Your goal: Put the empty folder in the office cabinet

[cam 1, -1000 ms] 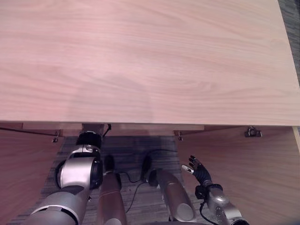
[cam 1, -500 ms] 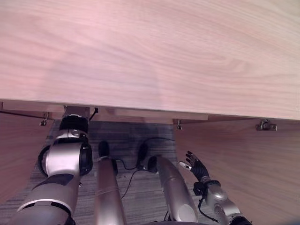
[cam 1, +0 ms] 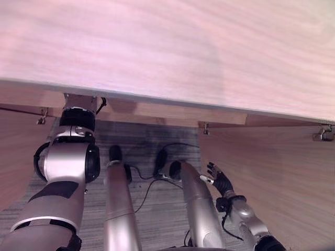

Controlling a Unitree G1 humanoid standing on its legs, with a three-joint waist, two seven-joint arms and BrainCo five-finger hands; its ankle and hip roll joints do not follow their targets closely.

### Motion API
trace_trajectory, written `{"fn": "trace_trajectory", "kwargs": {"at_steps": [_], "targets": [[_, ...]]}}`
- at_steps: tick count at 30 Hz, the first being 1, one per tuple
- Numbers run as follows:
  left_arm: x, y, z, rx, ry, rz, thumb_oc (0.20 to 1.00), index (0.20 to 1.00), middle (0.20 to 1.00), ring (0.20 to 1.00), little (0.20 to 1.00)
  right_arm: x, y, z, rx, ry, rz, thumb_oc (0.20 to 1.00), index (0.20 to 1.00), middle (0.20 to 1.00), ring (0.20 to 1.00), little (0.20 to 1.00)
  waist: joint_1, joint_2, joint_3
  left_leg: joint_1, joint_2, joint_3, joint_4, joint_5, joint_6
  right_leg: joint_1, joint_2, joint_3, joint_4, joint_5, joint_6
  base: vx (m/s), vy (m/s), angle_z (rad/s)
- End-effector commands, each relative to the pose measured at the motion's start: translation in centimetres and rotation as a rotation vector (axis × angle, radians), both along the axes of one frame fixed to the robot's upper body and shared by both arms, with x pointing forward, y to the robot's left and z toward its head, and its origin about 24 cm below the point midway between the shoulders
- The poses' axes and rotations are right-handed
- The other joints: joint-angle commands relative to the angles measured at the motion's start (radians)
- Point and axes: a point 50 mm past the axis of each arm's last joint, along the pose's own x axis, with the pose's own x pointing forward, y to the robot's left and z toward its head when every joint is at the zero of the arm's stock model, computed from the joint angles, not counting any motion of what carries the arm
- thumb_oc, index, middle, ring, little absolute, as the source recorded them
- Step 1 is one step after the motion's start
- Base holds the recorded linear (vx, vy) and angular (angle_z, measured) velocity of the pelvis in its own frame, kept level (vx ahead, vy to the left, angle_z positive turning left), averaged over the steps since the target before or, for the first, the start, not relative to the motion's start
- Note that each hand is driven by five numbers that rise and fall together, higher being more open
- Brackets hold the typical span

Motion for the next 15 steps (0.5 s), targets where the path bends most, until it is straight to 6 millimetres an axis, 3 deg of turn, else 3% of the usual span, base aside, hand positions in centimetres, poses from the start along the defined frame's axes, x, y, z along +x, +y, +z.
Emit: {"fn": "trace_trajectory", "kwargs": {"at_steps": [1, 6, 15], "targets": [[-1.5, 2.1, 5.3, 0.119, -0.141, 0.084, 0.2, 0.2, 0.2, 0.2, 0.2, 0.1, -1.4, 1.1, 0.005, -0.056, -0.044, 1.0, 1.0, 1.0, 1.0, 1.0, -0.019, 0.067, -0.049, 0.016, 0.025, 0.022, 0.092, -0.182, 0.054, 0.007, 0.038, 0.102, -0.018, -0.026, 0.112, 0.0, 0.039, 0.01], [-2.0, 1.9, 7.6, 0.166, -0.19, 0.095, 0.2, 0.2, 0.2, 0.2, 0.2, 0.9, -1.6, 2.1, 0.015, -0.102, -0.053, 1.0, 1.0, 1.0, 1.0, 1.0, -0.02, 0.078, -0.059, -0.049, 0.011, 0.023, 0.135, -0.195, 0.056, -0.044, 0.025, 0.099, 0.013, -0.043, 0.107, 0.02, 0.008, 0.02], [-2.6, 2.0, 9.4, 0.195, -0.221, 0.113, 0.2, 0.2, 0.2, 0.2, 0.2, 1.1, -1.7, 2.5, 0.015, -0.12, -0.042, 1.0, 1.0, 1.0, 1.0, 1.0, -0.024, 0.084, -0.083, -0.099, 0.007, 0.029, 0.171, -0.22, 0.062, -0.091, 0.026, 0.1, 0.037, -0.054, 0.096, 0.03, 0.02, 0.06]]}}
